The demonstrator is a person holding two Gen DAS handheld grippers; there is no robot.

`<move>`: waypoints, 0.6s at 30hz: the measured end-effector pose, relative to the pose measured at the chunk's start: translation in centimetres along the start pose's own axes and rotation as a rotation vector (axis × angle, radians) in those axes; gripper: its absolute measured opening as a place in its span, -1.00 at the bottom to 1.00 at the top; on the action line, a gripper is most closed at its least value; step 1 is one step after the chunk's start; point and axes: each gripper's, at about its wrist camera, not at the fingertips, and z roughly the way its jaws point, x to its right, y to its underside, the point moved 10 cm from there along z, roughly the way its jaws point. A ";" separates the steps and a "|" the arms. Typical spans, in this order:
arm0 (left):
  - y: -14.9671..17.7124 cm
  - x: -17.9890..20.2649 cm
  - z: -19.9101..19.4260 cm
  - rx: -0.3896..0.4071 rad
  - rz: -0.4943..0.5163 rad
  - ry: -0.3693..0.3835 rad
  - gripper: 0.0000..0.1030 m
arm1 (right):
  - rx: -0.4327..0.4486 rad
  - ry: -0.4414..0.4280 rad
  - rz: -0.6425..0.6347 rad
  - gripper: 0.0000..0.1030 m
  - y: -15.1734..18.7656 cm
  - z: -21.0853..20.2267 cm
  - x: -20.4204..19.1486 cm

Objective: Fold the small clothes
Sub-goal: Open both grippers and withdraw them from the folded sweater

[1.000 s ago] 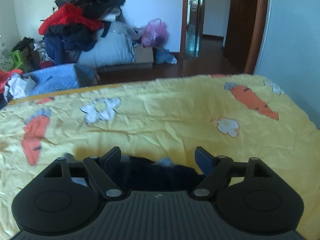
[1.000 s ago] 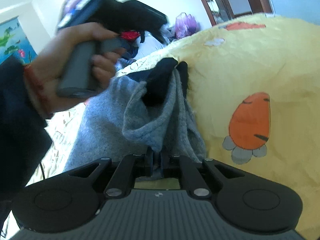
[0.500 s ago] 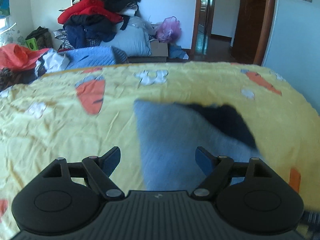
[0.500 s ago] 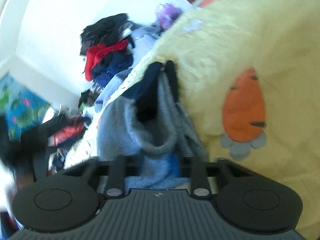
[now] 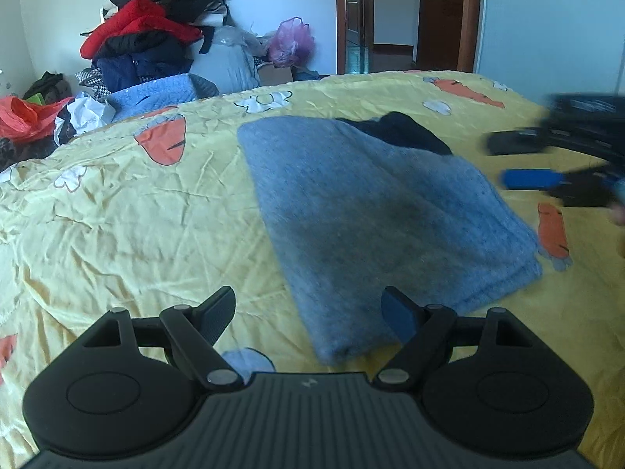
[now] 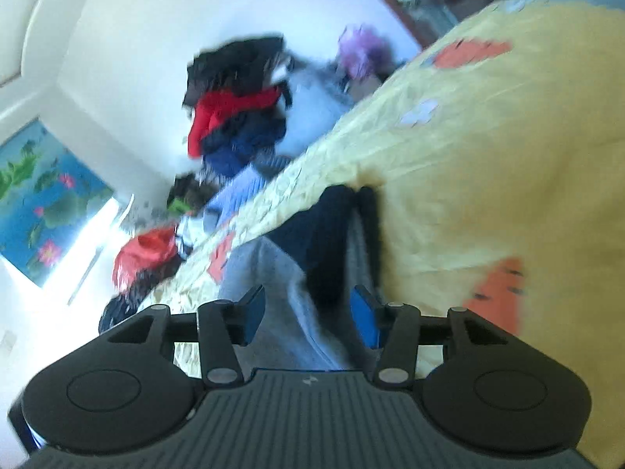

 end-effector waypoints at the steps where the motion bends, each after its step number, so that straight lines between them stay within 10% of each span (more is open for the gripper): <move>1: 0.1 0.2 0.0 0.001 0.002 0.000 0.59 | -0.043 0.001 0.030 0.06 -0.1 1.7 0.3; 7: 1.0 0.7 0.6 -0.033 0.017 -0.007 0.59 | -0.093 -0.015 0.147 -0.01 -0.5 6.1 1.2; 9: 1.3 0.6 0.6 -0.037 0.024 -0.009 0.60 | -0.092 -0.002 0.125 -0.60 -0.5 6.4 1.0; 13: 1.4 0.4 0.2 -0.024 0.026 -0.009 0.60 | 0.055 0.155 -0.122 -0.63 -2.1 3.7 0.7; 18: 1.7 0.3 0.1 -0.027 0.007 0.012 0.60 | -0.007 0.126 -0.209 -0.27 -0.4 2.4 -0.1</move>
